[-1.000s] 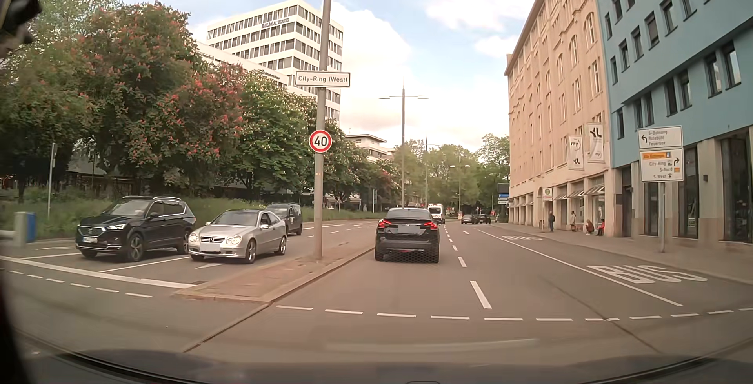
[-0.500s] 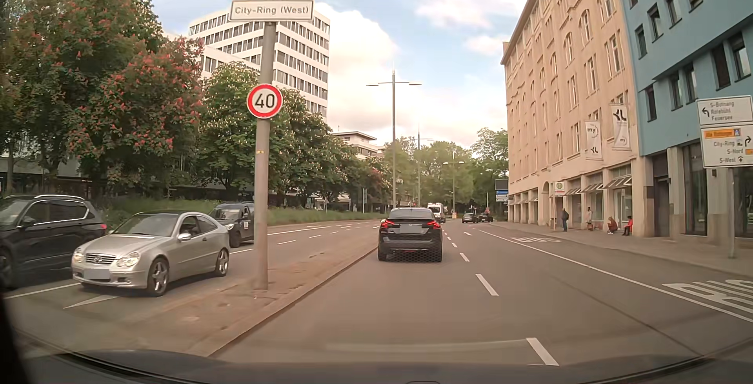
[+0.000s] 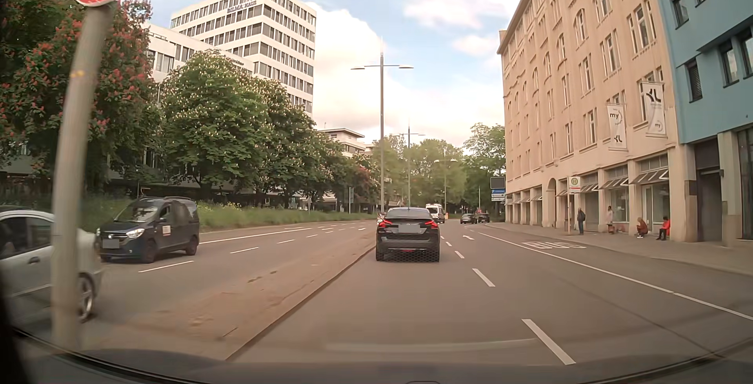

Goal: Follow the waypoints while adhering to traffic rules and regulations

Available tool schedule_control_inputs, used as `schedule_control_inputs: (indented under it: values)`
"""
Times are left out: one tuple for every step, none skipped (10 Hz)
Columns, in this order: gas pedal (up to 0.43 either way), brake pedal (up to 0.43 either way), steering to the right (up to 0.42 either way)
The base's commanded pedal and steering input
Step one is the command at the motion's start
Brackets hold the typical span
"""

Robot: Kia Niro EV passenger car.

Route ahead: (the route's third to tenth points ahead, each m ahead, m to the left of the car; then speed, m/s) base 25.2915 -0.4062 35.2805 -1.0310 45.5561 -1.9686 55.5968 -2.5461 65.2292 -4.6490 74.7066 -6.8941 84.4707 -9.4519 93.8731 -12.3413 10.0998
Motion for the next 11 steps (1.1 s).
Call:
schedule_control_inputs:
  values:
    - [0.110, 0.000, 0.024]
    - [0.110, 0.000, 0.025]
    - [0.110, 0.000, 0.024]
    - [0.098, 0.000, 0.017]
    - [0.098, 0.000, 0.013]
    - [0.098, 0.000, 0.012]
    - [0.087, 0.000, 0.011]
    - [0.087, 0.000, 0.011]
    - [0.087, 0.000, 0.011]
    - [0.079, 0.000, 0.011]
    - [0.067, 0.000, 0.011]
